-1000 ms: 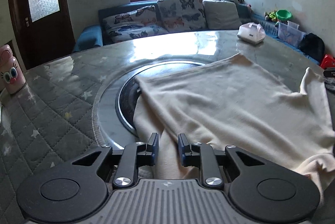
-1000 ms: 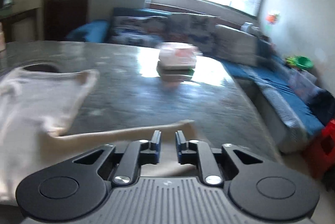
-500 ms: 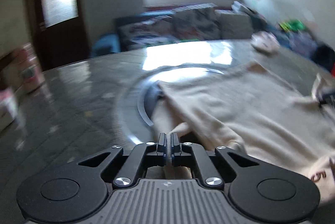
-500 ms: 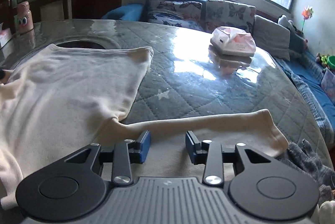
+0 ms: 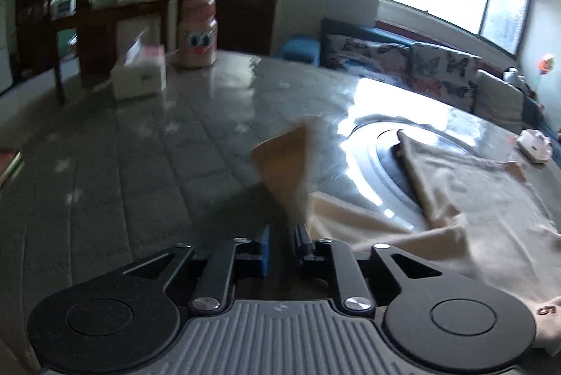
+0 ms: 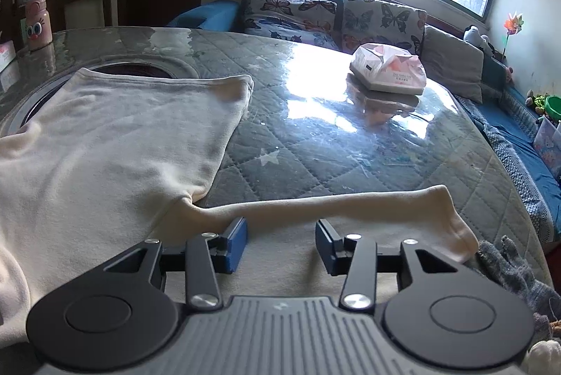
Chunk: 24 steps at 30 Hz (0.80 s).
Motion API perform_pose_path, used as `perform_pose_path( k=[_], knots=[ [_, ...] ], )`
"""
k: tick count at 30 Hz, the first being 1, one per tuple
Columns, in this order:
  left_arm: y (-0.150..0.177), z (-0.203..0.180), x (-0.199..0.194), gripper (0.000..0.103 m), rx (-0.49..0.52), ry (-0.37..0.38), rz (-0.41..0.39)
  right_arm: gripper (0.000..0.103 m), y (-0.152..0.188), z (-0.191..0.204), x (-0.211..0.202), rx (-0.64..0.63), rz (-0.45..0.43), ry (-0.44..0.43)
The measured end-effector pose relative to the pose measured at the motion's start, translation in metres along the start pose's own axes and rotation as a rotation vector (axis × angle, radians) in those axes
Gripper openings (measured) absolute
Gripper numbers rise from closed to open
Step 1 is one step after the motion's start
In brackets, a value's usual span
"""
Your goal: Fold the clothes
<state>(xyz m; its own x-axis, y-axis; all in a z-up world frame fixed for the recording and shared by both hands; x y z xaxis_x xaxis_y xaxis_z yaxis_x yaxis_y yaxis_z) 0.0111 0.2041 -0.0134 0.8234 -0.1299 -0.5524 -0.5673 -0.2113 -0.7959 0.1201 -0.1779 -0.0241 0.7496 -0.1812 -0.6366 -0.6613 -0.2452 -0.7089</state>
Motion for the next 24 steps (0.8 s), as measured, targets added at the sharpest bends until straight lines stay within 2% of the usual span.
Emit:
perform_pose_path(
  k=[2,4,9,13,15,18,19,20,24],
  knots=[
    [-0.009,-0.008,0.004,0.047,0.063,-0.008,-0.013,0.044,0.000,0.000,0.000,-0.001,-0.002,0.001],
    [-0.016,-0.010,0.011,0.048,0.087,-0.020,-0.015,0.045,0.000,0.000,0.000,0.003,-0.002,0.001],
    [-0.022,0.018,0.020,0.048,-0.029,-0.080,-0.028,0.050,0.001,-0.002,0.001,0.008,-0.001,0.006],
    [-0.021,0.045,0.027,0.046,-0.008,-0.168,-0.016,0.051,0.000,-0.002,0.002,0.006,-0.003,0.005],
    [-0.017,0.056,0.032,0.046,-0.010,-0.172,0.007,0.052,0.000,-0.002,0.002,0.004,-0.006,0.010],
    [-0.013,0.058,0.038,0.033,0.020,-0.165,0.021,0.054,0.001,-0.003,0.002,0.009,-0.008,0.016],
    [-0.012,0.056,0.039,0.019,0.037,-0.160,0.021,0.055,0.001,-0.003,0.002,0.011,-0.008,0.019],
    [-0.011,0.053,0.039,0.010,0.057,-0.157,0.021,0.057,0.001,-0.003,0.002,0.014,-0.008,0.021],
    [-0.007,0.054,0.030,0.008,0.066,-0.226,0.029,0.058,0.001,-0.004,0.002,0.010,-0.008,0.024]
  ],
)
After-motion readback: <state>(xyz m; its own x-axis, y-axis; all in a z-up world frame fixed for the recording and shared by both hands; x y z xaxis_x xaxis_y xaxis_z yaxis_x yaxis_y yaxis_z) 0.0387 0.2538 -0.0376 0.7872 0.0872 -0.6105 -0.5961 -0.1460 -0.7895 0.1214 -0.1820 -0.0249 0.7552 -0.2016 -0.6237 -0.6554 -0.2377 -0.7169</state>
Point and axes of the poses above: each gripper's, at about its wrist camera, not at the fingertips, and x roughly the way its jaws point, z to its left, y to its underside, the point moved 8 cm from there along x, roughly the way its jaws point, and after that the axes turned 14 degrees about y, right-handed, at the moved point
